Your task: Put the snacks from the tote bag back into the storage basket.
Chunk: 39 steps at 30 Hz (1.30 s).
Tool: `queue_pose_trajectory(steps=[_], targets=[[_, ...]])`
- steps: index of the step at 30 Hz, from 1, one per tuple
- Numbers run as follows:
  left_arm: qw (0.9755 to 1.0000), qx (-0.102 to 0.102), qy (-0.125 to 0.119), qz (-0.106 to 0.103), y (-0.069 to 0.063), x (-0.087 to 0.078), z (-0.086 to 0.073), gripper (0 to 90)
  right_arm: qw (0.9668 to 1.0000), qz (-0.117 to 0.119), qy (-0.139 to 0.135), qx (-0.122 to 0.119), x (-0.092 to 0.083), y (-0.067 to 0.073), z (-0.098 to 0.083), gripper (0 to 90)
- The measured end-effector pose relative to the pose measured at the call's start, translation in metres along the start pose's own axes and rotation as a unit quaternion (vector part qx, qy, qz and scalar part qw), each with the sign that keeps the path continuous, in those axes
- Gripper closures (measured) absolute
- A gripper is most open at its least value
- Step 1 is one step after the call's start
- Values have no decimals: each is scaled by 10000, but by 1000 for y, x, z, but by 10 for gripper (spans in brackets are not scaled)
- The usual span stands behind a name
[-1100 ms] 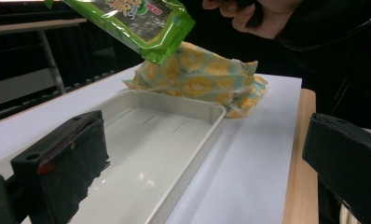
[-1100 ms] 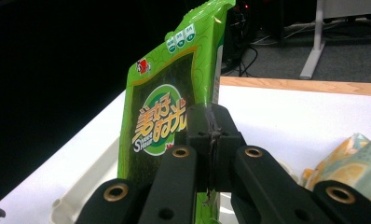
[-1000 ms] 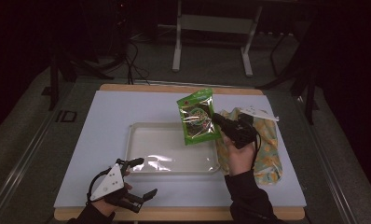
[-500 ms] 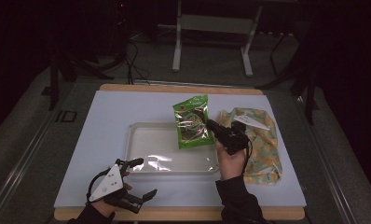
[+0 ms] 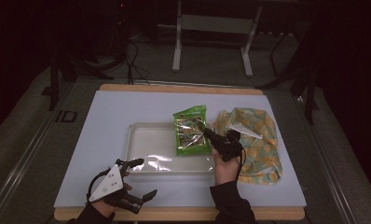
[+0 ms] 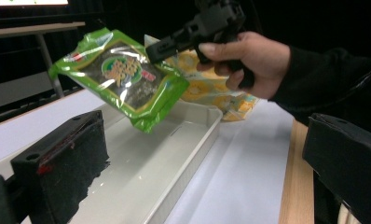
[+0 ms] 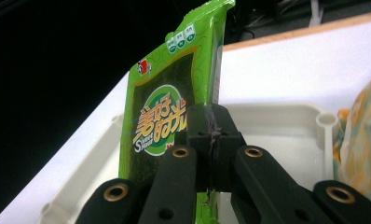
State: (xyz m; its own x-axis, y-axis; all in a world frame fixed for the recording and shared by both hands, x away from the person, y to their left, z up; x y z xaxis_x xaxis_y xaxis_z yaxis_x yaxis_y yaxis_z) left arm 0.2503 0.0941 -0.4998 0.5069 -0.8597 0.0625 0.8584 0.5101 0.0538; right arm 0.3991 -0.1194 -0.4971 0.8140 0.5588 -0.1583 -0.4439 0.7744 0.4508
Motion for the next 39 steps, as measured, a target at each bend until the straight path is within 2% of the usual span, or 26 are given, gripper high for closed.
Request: queue_pose_trajectory(steps=[4, 11, 13, 30, 36, 39], targets=[[10000, 10, 13, 7, 0, 0, 0, 3, 9999, -123, 73, 4, 0, -5, -13, 895], [10000, 34, 22, -25, -1, 1, -1, 3, 9996, -172, 238, 21, 2, -7, -33, 895], [10000, 31, 16, -26, -1, 1, 0, 4, 9993, -218, 290, 103, 2, -9, -38, 894], [10000, 25, 0, -41, -1, 1, 0, 4, 9975, -443, 517, 213, -8, -22, -61, 894], [10000, 34, 11, -46, -1, 1, 0, 3, 9966, -513, 638, 45, -11, -21, -65, 893], [10000, 39, 10, -46, -1, 1, 0, 4, 9961, -573, 671, 45, -14, -23, -65, 892]])
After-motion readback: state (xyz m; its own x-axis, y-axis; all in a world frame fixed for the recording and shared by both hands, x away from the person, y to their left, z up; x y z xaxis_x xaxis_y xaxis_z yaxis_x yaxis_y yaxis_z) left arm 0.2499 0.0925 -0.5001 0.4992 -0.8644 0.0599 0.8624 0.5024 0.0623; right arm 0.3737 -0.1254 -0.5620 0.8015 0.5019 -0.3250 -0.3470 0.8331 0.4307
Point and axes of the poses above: each handheld gripper's, and its own axes: x roughly forward along the jaws, z roughly out of its top, y roughly to its left, the point moved 9 cm from there along x, roughly forward along the jaws, and after that the axes turned 13 degrees about -y, right-handed, at the moved point
